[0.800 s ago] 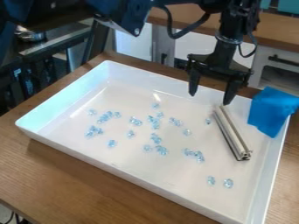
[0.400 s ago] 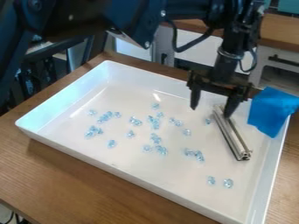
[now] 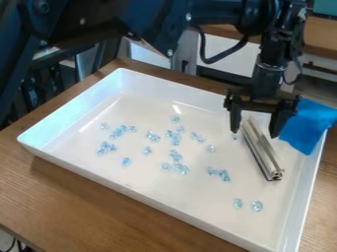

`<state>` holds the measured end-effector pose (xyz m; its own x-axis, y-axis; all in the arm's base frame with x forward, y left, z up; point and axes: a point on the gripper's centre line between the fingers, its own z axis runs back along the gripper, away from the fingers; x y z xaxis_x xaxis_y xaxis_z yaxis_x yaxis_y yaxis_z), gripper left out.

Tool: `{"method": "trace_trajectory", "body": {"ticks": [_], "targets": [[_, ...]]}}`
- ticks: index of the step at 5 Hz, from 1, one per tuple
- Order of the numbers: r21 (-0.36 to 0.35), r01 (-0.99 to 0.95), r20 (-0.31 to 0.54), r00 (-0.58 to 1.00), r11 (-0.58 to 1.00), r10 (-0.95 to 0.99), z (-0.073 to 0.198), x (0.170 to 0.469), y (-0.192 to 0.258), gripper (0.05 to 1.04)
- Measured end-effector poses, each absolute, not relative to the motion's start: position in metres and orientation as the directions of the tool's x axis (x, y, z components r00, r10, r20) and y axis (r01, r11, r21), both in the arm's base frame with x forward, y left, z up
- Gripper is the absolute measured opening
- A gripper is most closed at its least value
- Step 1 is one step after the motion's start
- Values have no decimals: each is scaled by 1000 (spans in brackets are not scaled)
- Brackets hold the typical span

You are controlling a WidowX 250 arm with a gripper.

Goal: Sweep into pile

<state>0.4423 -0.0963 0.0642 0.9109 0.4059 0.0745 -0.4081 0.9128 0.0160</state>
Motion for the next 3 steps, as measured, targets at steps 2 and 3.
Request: {"method": "trace_trajectory", "body": {"ticks": [2,3], "targets": [[-19,-523,88,848,852,523,65,446,-99,999],[-3,-537,118,837,843,534,65,447,-100,967]]}}
